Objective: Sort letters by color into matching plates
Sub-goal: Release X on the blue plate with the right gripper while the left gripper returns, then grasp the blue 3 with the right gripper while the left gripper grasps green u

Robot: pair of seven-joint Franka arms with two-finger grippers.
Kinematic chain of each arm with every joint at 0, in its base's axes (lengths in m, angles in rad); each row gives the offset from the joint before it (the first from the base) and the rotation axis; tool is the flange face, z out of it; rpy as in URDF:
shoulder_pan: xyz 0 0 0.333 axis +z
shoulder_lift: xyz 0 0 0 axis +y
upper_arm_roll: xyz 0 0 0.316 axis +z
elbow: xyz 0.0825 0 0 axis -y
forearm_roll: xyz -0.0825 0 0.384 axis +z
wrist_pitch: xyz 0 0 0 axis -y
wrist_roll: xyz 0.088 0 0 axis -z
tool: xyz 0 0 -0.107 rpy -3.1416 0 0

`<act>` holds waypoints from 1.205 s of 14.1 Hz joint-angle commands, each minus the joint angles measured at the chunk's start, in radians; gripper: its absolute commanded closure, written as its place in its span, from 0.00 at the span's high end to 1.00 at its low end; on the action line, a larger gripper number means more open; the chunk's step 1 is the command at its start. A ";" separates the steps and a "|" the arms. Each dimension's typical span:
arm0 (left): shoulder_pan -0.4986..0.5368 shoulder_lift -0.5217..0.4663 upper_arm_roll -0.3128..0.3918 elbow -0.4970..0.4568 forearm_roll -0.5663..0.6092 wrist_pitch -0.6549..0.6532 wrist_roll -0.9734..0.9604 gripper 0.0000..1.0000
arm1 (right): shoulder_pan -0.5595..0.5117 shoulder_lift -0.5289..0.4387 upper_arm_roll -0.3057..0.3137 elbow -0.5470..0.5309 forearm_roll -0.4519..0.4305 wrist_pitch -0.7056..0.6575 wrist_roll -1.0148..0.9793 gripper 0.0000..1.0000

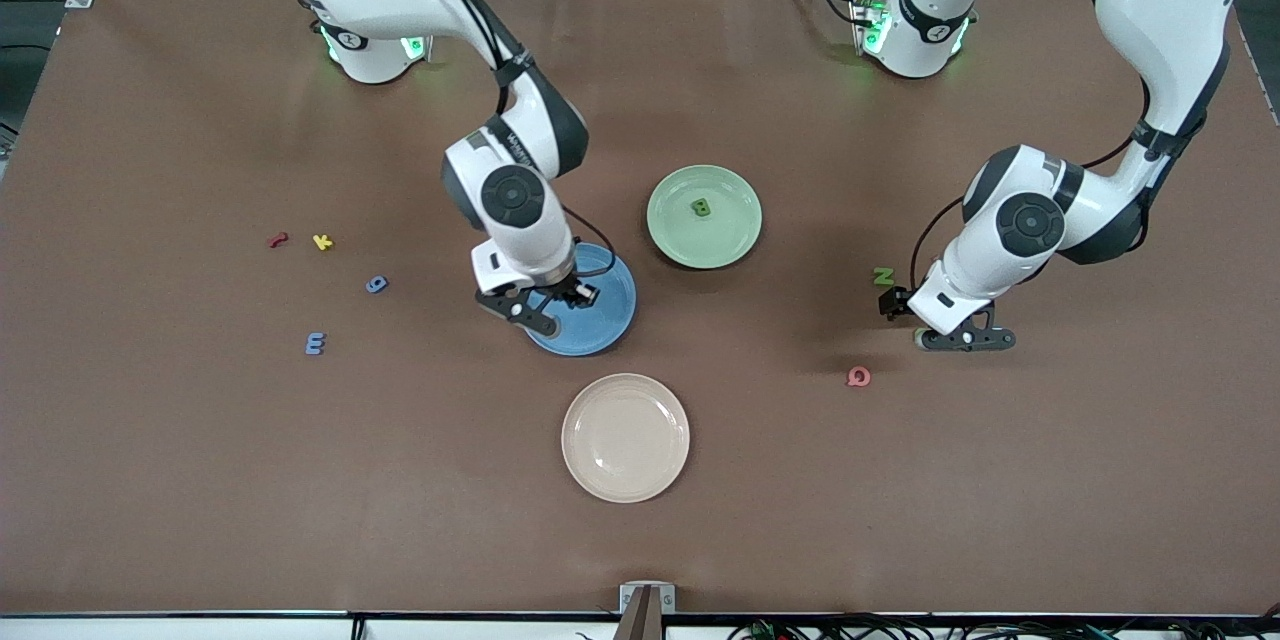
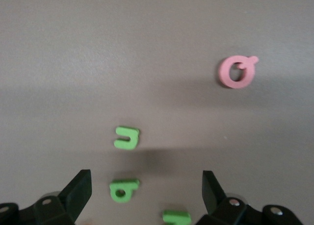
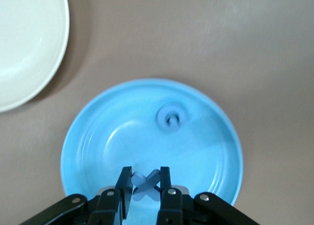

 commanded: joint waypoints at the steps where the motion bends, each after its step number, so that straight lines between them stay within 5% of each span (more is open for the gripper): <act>1: 0.014 0.047 -0.008 0.030 0.056 0.020 0.004 0.99 | 0.012 -0.017 -0.013 -0.021 0.000 0.011 0.035 0.72; 2: 0.016 0.059 -0.006 0.030 0.065 0.025 0.004 0.99 | 0.018 -0.017 -0.013 -0.018 -0.003 0.011 0.044 1.00; 8: 0.052 0.097 -0.005 0.017 0.114 0.069 0.003 0.96 | -0.029 -0.036 -0.018 -0.023 -0.012 -0.011 -0.067 1.00; 17: 0.062 0.136 -0.005 0.025 0.134 0.092 -0.005 0.88 | -0.409 -0.246 -0.019 -0.260 -0.012 -0.005 -0.749 1.00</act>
